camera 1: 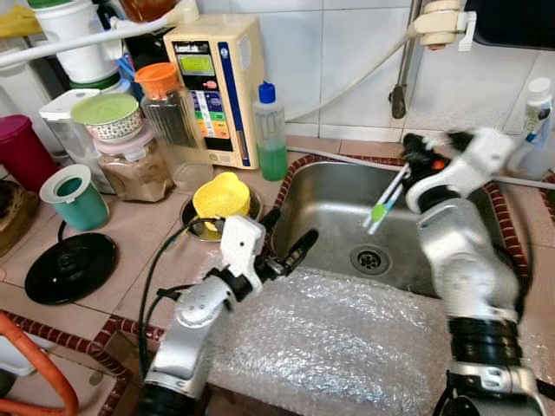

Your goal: Kitchen organization

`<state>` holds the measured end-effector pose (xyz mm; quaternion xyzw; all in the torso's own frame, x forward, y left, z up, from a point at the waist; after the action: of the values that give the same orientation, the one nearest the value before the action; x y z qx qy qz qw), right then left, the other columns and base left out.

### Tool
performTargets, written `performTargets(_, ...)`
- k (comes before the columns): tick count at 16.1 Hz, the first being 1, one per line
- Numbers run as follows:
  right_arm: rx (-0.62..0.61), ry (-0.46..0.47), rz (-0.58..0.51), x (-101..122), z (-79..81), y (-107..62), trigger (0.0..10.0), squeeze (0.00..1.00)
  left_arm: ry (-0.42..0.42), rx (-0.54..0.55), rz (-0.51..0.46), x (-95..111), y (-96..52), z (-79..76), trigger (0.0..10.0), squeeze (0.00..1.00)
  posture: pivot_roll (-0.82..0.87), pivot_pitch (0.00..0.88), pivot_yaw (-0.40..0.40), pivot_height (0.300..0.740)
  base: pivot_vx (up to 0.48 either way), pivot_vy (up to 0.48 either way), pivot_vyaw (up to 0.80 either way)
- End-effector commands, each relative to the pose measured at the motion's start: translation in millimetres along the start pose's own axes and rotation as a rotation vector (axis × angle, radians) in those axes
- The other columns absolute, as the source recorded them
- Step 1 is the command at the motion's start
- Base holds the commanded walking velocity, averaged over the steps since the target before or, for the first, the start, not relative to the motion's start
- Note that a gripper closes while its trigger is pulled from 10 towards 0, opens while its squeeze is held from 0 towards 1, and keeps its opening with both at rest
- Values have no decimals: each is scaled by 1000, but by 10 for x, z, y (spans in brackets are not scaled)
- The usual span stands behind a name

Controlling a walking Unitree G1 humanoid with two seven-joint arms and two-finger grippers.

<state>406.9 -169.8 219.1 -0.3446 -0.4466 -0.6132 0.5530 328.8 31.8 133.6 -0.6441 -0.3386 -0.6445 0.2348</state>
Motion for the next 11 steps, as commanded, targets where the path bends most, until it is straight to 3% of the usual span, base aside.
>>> performTargets(1, 27, -154, -35, 1, 61, 70, 0, 0, 4, -7, 6, 47, -34, 24, 10000, 1000, 29, 0, 130, 740, 0, 0, 0)
performTargets(4, 67, -458, 3, -277, -43, 102, 353, 0, 13, -16, 39, 36, -112, 22, 10000, 1000, 53, 0, 131, 740, 0, 0, 0)
performTargets(6, 69, -629, 52, -473, -174, 87, 3216, 0, 18, -18, 55, 22, -162, 25, 10000, 1000, 60, 0, 132, 740, 0, 0, 0)
performTargets(8, 52, -732, 147, -684, -380, 40, 10000, 0, 32, -20, 76, -10, -198, 12, 10000, 1000, 66, 0, 131, 740, 0, 0, 0)
performTargets(9, 55, -738, 174, -753, -431, 28, 10000, 0, 39, -20, 83, -10, -212, 14, 10000, 1000, 65, 0, 133, 740, 0, 0, 0)
performTargets(10, 61, -746, 194, -800, -449, 14, 10000, 145, 42, -24, 88, -17, -223, 13, 10000, 1000, 65, 0, 133, 740, 0, 0, 0)
performTargets(11, 75, -744, 216, -879, -469, -8, 10000, 1000, 51, -36, 108, -38, -255, 15, 10000, 1000, 65, 0, 137, 740, 0, 0, 0)
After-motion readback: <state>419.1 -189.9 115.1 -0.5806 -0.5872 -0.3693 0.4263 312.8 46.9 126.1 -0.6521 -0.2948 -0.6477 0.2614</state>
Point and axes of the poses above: a point about 5 cm out from each wrist's last joint towards the gripper, its own y axis pointing out of the wrist towards the gripper, its own x axis along the axis of the wrist's last joint, z = x × y, the point moved 6 cm from there along y, pointing out of the wrist towards the gripper
